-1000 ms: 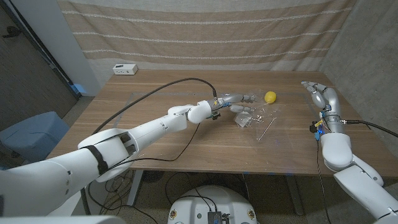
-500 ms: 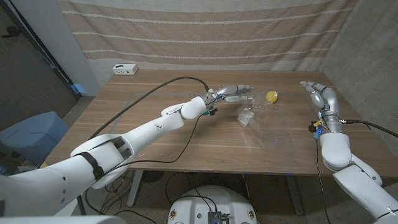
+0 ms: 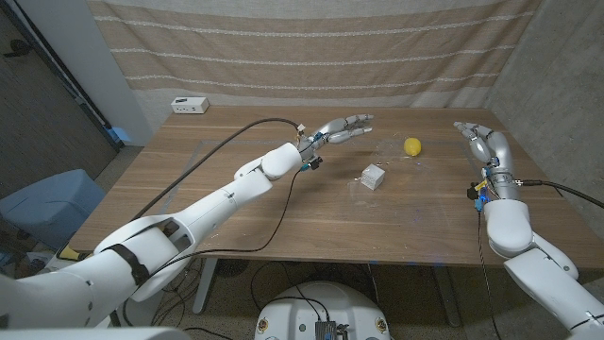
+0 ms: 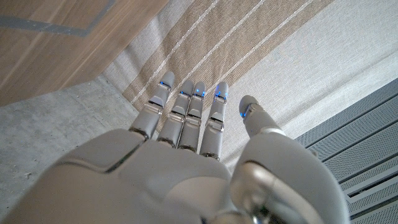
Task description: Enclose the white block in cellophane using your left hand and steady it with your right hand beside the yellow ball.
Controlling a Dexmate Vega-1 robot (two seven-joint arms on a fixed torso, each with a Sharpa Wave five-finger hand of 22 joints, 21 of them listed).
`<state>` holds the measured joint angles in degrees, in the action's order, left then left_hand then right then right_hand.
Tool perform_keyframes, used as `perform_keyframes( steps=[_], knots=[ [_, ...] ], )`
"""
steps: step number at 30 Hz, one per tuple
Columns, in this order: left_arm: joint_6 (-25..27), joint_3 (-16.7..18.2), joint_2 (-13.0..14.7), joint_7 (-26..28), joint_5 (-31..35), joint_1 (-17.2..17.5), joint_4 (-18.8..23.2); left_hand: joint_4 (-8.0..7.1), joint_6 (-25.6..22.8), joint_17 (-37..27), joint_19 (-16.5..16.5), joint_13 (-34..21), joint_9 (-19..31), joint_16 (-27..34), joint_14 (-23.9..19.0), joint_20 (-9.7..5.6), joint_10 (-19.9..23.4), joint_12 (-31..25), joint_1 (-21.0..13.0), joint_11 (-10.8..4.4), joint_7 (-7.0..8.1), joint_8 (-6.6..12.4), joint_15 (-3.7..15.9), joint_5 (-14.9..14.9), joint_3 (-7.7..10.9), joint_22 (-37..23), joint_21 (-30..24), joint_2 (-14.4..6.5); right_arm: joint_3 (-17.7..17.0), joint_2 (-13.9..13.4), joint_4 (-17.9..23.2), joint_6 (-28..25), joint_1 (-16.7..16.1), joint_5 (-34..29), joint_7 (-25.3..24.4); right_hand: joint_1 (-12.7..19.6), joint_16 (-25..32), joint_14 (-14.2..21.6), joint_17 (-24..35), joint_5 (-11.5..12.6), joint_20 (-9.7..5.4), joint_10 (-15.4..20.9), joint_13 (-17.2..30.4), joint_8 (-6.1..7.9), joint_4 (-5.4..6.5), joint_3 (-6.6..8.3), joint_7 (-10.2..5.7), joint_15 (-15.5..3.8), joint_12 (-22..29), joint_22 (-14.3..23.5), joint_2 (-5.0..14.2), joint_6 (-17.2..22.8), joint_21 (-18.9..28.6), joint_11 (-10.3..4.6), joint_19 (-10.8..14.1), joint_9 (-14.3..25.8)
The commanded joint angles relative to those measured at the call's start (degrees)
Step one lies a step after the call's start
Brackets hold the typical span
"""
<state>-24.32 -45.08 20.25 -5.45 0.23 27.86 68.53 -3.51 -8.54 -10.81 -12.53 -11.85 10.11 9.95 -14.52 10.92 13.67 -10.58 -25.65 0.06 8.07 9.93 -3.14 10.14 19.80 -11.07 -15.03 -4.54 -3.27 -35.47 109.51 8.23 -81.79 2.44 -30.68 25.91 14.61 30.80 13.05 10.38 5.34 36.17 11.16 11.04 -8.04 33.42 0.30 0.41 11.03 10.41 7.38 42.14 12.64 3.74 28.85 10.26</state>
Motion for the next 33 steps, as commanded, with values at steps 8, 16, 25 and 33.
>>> perform_keyframes(
  steps=[8, 16, 25, 33],
  knots=[
    [4.13, 9.78, 4.05, -1.82, -18.04, 8.06, 8.3, -0.4, 0.8, -0.01, 1.7, 0.15, 0.04, 0.06, 2.74, 0.08, -3.05, 0.11, 2.24, 0.14, 1.77, 0.2, -1.02, -0.16, -1.12, -0.14, 0.89, 0.39, 1.26, 0.59, -2.78, 3.73, 2.19, 4.3, 2.57, -1.37, -0.9, -1.16, -0.07, 0.03, 0.28, -2.29, 0.24, -0.87, 0.22, -0.53, -0.42, 0.25, -0.56, 0.16, -0.45, -2.91, -0.25, -0.29, -0.16, 0.35],
    [3.37, 12.26, 4.99, -3.7, -23.26, 10.06, 8.5, -0.99, 2.04, 0.19, 3.5, 0.61, -0.12, -0.15, 6.18, -2.04, -5.61, 0.06, 4.24, -1.04, 2.96, 0.15, -0.69, 0.15, -1.72, -0.06, 1.88, 0.13, 2.28, 1.73, -4.83, 6.52, 3.88, 8.38, 4.22, -3.36, -1.6, -3.14, 0.26, -0.05, 0.97, -7.87, 0.26, -1.52, 0.84, -1.69, -1.74, 0.56, -1.16, 0.11, -1.13, -10.05, -0.51, -0.94, -0.71, 0.39],
    [2.99, 15.01, 7.23, -5.45, -27.72, 12.49, 9.57, -1.52, 2.53, 0.5, 4.77, 1.05, -0.25, -0.27, 9.45, -5.39, -6.98, -0.08, 5.76, -1.1, 3.42, 0.14, 1.03, 0.47, -1.93, 0.02, 2.51, -0.75, 3.47, 3.69, -6.88, 10.07, 5.58, 10.92, 4.05, -4.98, -2.95, -6.84, 0.11, 0.01, 2.55, -11.82, 0.19, -1.28, 1.0, -2.59, -2.24, 0.21, -1.12, 0.01, -2.22, -13.97, -1.39, -1.42, -3.23, 0.4],
    [4.59, 18.56, 10.1, -2.57, -30.86, 16.98, 13.07, -3.35, 3.98, 0.79, 5.5, 1.54, -0.32, 0.1, 11.59, -8.14, -7.94, -0.28, 6.34, -0.89, -1.53, -0.04, 3.14, 1.1, 2.07, -0.01, 2.61, -7.12, 3.09, 6.3, -10.71, 16.39, 7.32, 14.98, 4.74, -6.19, -2.98, -7.45, 0.11, 0.07, 2.84, -12.0, 0.15, -1.06, 1.34, -3.31, -2.14, 0.63, -0.67, -0.04, -2.91, -14.93, -1.4, -0.96, -3.51, 0.39]
  ],
)
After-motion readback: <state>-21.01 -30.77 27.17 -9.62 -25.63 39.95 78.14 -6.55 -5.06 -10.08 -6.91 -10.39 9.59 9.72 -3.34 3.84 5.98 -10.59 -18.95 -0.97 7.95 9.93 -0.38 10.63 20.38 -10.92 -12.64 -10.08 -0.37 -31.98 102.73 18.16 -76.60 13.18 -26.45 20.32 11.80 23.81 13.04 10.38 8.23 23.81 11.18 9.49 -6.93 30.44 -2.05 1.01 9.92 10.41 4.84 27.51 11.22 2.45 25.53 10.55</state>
